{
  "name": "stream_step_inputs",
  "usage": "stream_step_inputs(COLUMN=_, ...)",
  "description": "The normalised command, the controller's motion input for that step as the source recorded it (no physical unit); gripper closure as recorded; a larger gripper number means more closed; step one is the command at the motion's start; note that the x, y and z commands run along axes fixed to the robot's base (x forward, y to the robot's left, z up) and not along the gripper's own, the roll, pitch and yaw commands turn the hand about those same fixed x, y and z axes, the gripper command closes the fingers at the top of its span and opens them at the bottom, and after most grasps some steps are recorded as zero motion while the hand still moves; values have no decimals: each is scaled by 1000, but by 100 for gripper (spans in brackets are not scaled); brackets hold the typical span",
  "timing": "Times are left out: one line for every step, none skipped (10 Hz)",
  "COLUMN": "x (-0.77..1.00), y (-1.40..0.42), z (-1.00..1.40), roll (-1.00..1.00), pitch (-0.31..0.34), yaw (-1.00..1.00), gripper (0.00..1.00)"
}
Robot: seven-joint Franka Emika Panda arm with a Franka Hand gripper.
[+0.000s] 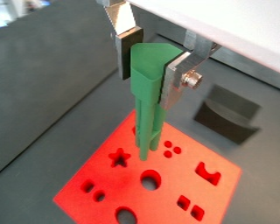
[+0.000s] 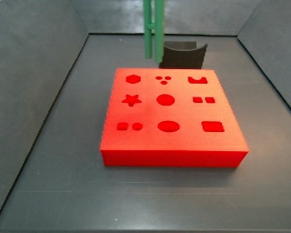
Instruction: Insert the 3 prong object.
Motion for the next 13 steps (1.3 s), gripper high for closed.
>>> stream_step_inputs(x=497, y=226, z=-137, roll=0, pitch=-17, yaw=-749, gripper=100)
stream_step_inputs(x=497, y=229, z=-131, roll=0, pitch=-20, yaw=-749, gripper=100)
stream_step_inputs(x=514, y=229, z=-154, roll=4, pitch=-7, yaw=-731, gripper=100)
stream_step_inputs(x=506, y=214, z=-151, roll=56, pitch=-3, yaw=-720, gripper=100)
stream_step_inputs(x=503, y=203, z=-169, roll=73, pitch=0, yaw=-720, gripper=100)
stream_step_inputs(x=360, y=131, z=-240, roll=136, pitch=0, yaw=-789, gripper=100)
stream_step_inputs(x=326, y=106, z=-234, roll=141, pitch=-4, yaw=-817, gripper=100)
stream_step_inputs(x=317, y=109, z=-251, roll=151, pitch=-3, yaw=-814, gripper=100)
stream_step_inputs(x=149, y=203, z=-280, roll=154, pitch=0, yaw=-734, gripper=100)
stream_step_inputs(x=-337, y=483, z=-203, roll=116, pitch=0, yaw=-349, gripper=100)
stream_step_inputs(x=-574, y=454, z=-206, roll=0, pitch=-14, yaw=0, gripper=100)
stream_step_inputs(x=-423, y=306, z=-189, roll=-43, pitch=-71, yaw=200, gripper=100)
stream_step_inputs(x=-17, y=69, z=-146, roll=-50, pitch=-90, yaw=423, gripper=100)
